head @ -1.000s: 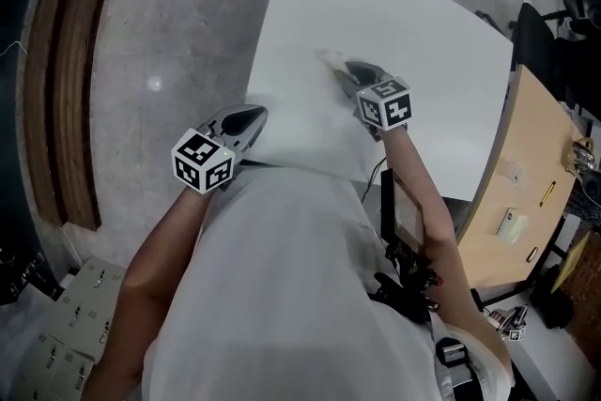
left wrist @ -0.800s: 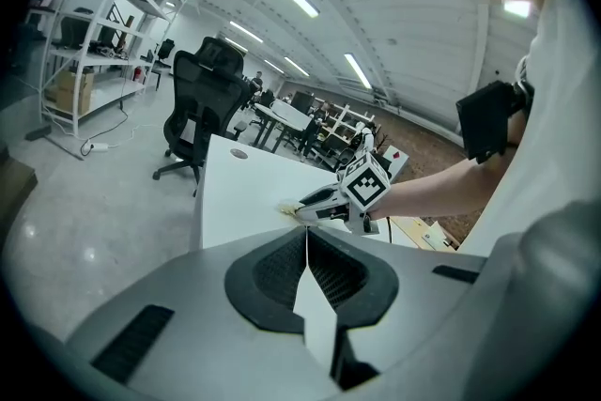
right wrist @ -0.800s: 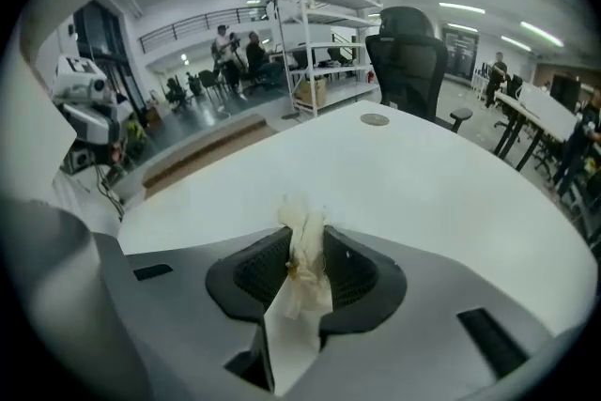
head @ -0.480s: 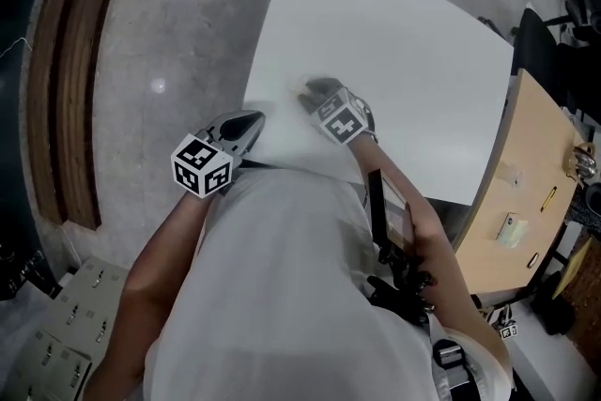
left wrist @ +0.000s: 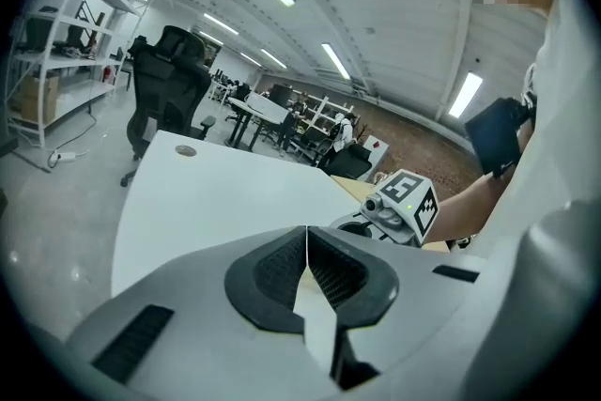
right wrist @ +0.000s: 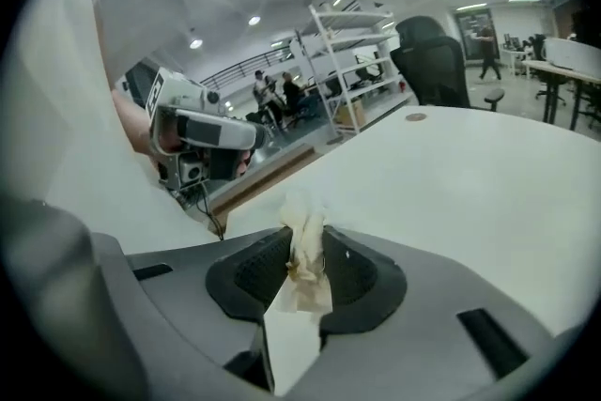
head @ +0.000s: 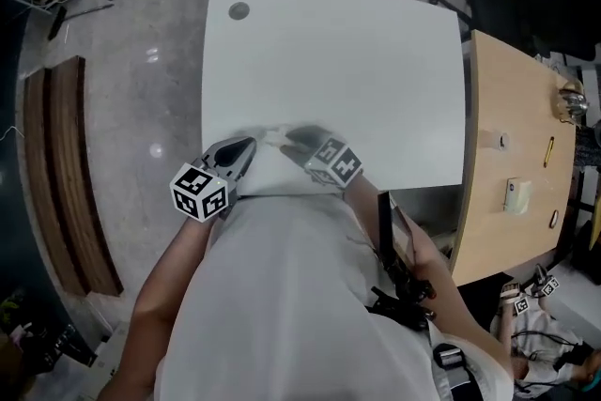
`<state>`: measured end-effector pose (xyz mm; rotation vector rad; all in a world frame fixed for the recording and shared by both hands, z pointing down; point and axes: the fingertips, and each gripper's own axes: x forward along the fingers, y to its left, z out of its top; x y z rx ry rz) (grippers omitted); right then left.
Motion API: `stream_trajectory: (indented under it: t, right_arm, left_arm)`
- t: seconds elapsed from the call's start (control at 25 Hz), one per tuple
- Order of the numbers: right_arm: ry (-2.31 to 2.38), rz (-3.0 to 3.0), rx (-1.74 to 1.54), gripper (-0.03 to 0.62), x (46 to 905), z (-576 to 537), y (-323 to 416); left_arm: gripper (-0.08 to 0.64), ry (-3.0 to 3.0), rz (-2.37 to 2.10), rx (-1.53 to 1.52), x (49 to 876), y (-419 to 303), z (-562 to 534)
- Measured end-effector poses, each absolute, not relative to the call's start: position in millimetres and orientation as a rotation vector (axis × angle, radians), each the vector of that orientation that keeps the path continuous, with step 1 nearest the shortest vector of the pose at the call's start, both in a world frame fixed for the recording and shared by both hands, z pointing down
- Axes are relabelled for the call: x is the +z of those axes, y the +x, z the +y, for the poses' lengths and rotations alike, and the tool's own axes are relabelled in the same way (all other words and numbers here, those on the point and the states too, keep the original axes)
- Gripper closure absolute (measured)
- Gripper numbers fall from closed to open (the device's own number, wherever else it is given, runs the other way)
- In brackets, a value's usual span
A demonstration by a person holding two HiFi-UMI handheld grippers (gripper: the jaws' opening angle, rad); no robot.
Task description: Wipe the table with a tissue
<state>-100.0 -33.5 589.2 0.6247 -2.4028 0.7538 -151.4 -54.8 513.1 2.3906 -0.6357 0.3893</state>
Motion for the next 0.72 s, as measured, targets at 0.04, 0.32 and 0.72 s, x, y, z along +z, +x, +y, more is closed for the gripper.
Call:
stream_trajectory:
  t: [0.04, 0.32, 0.72]
  right_arm:
    - [0.681, -2.416, 0.759, 0.489, 584.8, -32.9, -83.3]
    - [1.143, -2.463, 0.811, 0.488, 556.6, -26.9, 36.1]
    - [1.583, -2.423, 0.738, 0.489, 505.3, 23.5, 118.4]
  left_arm:
    - [0.552, 2.404, -0.619, 0.393, 511.7, -140.2, -53.6]
    - [0.552, 2.478, -0.584, 0.374, 493.0, -79.9, -50.3]
    - [0.552, 2.565, -0.463, 0.411, 483.0, -52.0, -18.5]
